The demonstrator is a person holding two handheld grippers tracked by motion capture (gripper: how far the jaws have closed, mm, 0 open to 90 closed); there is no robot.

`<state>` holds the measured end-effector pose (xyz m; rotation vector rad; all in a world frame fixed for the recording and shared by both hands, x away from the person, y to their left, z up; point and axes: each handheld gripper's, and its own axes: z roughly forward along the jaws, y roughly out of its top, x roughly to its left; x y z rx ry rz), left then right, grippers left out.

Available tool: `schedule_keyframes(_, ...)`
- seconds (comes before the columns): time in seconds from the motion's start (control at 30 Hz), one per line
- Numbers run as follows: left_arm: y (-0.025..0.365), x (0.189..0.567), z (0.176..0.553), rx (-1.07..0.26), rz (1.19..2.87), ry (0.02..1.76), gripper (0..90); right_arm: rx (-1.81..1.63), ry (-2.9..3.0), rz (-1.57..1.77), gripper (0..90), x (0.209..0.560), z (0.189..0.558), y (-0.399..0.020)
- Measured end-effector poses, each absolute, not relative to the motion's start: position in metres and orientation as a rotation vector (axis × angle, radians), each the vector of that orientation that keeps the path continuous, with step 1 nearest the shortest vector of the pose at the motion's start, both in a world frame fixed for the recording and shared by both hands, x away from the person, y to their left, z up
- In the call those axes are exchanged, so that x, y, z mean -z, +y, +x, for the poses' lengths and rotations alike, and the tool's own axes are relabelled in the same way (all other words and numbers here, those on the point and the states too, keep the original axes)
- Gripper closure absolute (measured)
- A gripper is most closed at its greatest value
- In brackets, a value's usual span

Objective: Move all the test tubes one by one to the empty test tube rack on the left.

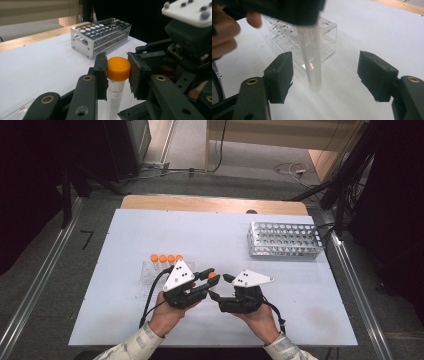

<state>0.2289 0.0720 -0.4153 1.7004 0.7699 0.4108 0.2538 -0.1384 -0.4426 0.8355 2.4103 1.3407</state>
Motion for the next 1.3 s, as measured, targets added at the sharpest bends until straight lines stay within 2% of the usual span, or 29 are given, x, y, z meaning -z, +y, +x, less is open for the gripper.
schedule_keyframes(0.77,0.119,0.392,0.219,-0.434,1.614,0.836,69.8,-1.321,2.377,0.893,24.5,0.443,0.257,-0.158)
schedule_keyframes(1.3,0.167,0.377,0.22,-0.495,1.564,0.962,69.7,-1.309,2.319,0.957,24.6,0.441,0.259,-0.187)
